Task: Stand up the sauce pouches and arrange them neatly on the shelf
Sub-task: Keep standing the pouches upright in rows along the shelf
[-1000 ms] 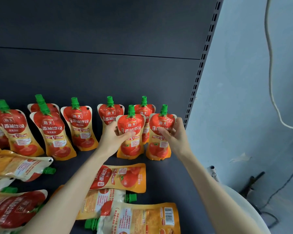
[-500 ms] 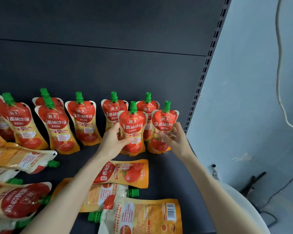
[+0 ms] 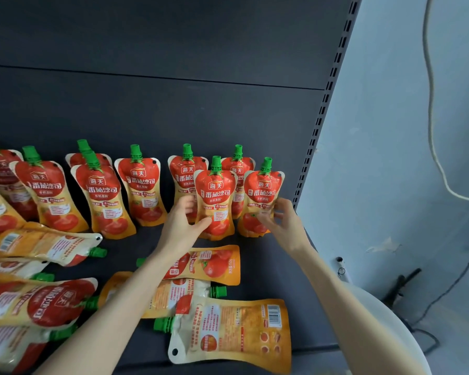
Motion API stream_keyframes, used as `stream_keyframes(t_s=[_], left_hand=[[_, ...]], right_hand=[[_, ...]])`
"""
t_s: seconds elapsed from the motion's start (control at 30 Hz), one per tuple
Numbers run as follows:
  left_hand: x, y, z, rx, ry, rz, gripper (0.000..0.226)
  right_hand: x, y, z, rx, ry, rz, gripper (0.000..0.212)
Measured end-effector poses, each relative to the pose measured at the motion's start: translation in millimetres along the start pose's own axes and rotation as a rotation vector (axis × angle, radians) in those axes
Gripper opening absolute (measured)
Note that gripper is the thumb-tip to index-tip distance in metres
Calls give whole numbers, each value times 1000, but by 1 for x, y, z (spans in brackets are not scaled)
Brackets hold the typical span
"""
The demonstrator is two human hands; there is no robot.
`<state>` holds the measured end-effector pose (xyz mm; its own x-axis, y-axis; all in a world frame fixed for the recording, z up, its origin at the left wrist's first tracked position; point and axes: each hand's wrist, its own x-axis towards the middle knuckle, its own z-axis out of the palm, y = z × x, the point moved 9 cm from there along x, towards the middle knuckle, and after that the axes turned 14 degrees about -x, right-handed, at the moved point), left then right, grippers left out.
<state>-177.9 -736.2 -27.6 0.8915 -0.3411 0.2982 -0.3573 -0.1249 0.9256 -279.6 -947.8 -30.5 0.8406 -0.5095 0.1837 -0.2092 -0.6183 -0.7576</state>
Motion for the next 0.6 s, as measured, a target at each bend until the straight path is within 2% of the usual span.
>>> stream_keyframes(t_s=[0.1,0.17,0.27,0.37,0.5,0.6], left_hand=[[-21,4,-11,32,52,36,54],[-39,9,-14,45,44,61,46],[-76,16,-10,96,-19,81,28],[-120,18,-5,156,-72,67,21],[-168,19,-15,391,78,115,46],[-190,11,-17,484,152,24,55]], right_hand=[[-19,1,-11,-45,50,-1,50],[-35,-2,-16,-47,57,-32,43],[-62,-5,-13,-41,-13,-76,27],[-92,-7,0,-85,-140,-111,24],[-131,-5,24,-121,-412,-122,39],[-147,-4,31,-294,-462,-203,55]])
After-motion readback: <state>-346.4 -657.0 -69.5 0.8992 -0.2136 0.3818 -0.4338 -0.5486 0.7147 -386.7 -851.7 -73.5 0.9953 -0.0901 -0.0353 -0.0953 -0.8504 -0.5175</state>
